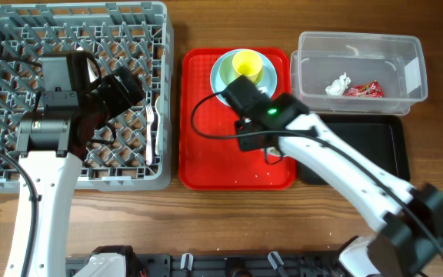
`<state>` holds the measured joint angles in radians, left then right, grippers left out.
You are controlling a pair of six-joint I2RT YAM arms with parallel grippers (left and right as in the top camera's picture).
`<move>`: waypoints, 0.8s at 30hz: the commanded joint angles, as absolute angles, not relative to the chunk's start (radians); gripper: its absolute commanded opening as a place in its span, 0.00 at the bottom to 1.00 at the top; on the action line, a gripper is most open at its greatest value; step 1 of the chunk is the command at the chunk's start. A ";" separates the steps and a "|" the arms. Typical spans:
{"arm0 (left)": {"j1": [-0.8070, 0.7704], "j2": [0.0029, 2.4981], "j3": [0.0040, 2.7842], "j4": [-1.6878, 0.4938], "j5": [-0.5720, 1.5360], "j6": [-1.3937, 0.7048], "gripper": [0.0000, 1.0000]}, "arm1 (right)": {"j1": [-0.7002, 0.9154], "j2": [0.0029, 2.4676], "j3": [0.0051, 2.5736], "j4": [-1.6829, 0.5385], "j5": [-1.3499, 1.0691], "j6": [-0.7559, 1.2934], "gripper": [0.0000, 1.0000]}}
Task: Sort waste into correct bins and load items into the dishwasher rack
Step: 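Carry the bowl right and tip its contents onto the black tray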
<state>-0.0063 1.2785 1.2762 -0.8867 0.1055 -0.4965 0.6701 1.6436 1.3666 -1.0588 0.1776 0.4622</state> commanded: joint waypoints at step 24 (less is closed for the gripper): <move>-0.001 1.279 1.277 -0.884 0.114 -0.506 1.00 | -0.310 1.518 1.177 -1.100 -0.752 -0.083 0.04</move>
